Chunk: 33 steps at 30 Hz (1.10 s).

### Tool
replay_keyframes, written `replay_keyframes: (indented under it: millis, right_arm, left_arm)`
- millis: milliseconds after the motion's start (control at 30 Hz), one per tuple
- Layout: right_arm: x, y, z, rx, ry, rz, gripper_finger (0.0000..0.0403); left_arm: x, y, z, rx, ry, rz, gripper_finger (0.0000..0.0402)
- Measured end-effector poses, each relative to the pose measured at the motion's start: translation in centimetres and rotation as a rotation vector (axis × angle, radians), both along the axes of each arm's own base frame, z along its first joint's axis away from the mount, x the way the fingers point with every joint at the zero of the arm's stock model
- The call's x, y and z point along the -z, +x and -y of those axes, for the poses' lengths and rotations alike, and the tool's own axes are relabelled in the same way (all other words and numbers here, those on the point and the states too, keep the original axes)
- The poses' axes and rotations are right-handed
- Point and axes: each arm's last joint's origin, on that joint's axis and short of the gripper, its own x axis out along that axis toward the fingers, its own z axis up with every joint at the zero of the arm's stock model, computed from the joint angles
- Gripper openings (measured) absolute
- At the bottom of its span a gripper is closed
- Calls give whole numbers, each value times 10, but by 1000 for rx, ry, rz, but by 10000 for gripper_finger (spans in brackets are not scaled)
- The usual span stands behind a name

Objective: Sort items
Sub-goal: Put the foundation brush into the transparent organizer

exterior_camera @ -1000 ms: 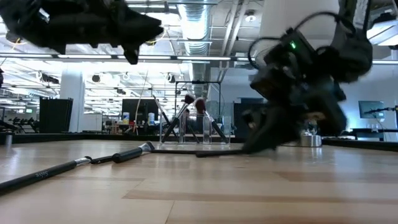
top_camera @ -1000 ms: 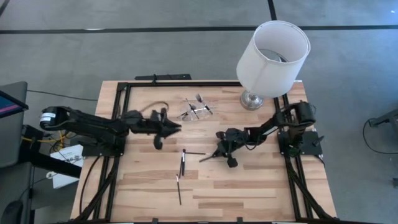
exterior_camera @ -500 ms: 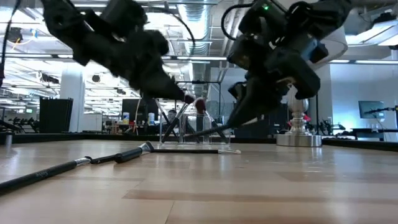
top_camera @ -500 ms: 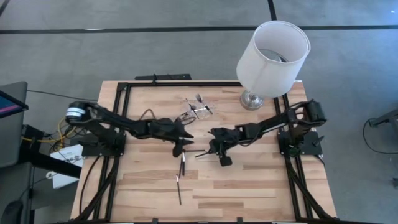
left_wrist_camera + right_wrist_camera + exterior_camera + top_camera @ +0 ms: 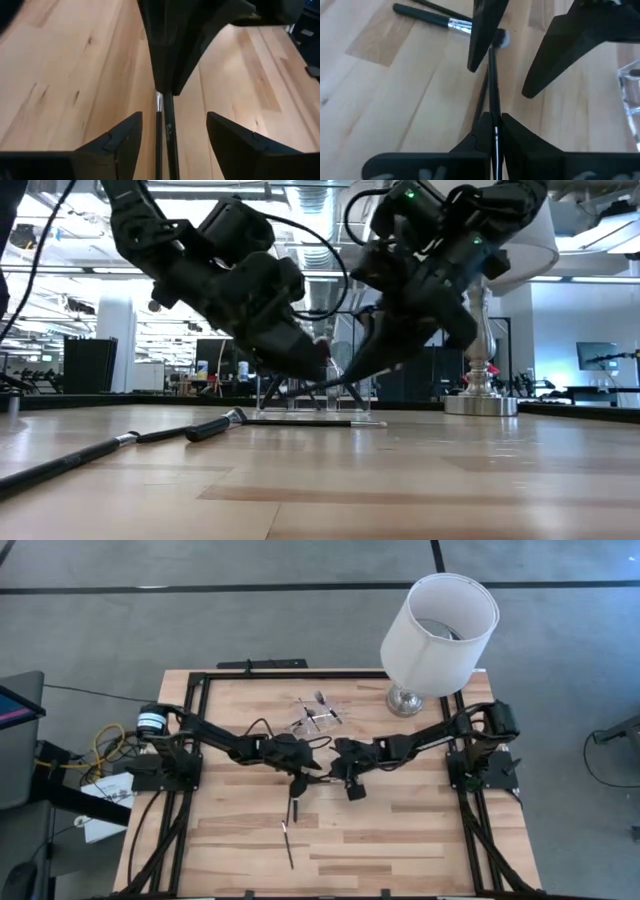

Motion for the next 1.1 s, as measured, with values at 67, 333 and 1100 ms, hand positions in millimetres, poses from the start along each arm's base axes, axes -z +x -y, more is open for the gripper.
replay_keyframes:
  millis: [67, 333, 1100]
  right_arm:
    - [0, 0, 2, 4, -11, -3, 12]
    - [-5, 4, 5, 0, -53, 47, 16]
    - [-11, 8, 6, 48, -110, 126, 43]
  left_arm:
    - [1, 2, -1, -7, -4, 7, 216]
    - [5, 2, -3, -16, -7, -12, 196]
    - [4, 2, -15, -53, 0, 2, 28]
